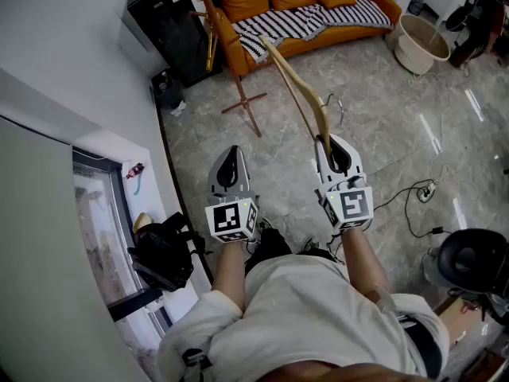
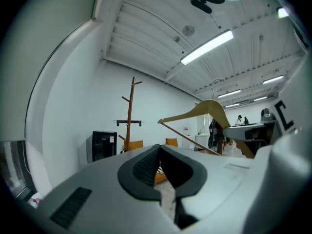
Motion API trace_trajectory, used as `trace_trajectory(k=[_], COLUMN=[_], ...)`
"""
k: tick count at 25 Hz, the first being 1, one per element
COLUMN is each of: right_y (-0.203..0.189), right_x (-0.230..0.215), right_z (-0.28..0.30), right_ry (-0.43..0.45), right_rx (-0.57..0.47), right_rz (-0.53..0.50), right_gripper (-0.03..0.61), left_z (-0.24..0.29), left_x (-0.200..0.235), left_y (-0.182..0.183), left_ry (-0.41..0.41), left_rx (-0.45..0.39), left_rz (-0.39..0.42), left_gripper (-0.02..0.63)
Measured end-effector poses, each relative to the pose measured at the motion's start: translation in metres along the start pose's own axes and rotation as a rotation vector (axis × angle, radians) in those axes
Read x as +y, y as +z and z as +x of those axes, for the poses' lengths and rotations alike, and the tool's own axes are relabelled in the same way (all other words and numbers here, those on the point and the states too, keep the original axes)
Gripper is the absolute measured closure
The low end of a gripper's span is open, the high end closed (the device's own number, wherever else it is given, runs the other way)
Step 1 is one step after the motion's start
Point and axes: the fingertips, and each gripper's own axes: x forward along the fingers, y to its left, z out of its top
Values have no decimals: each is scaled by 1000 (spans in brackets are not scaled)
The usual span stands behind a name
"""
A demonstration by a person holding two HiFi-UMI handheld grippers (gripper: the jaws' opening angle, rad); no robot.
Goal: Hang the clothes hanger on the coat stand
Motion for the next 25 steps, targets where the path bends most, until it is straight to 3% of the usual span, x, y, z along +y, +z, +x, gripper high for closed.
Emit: trace_trajectory(k=[10,25], right_y=[1,-1], right_x=[8,58], right_z=[19,93], right_ry=[51,58], right_rx=[6,38], right_rz=[-30,-61], right_gripper=[529,529], left_z=[10,21], left_x=[8,100], left_y=[-8,-14], left_ry=[4,11], left_rx=[8,2], left_rz=[-9,-54], left_gripper=[603,603])
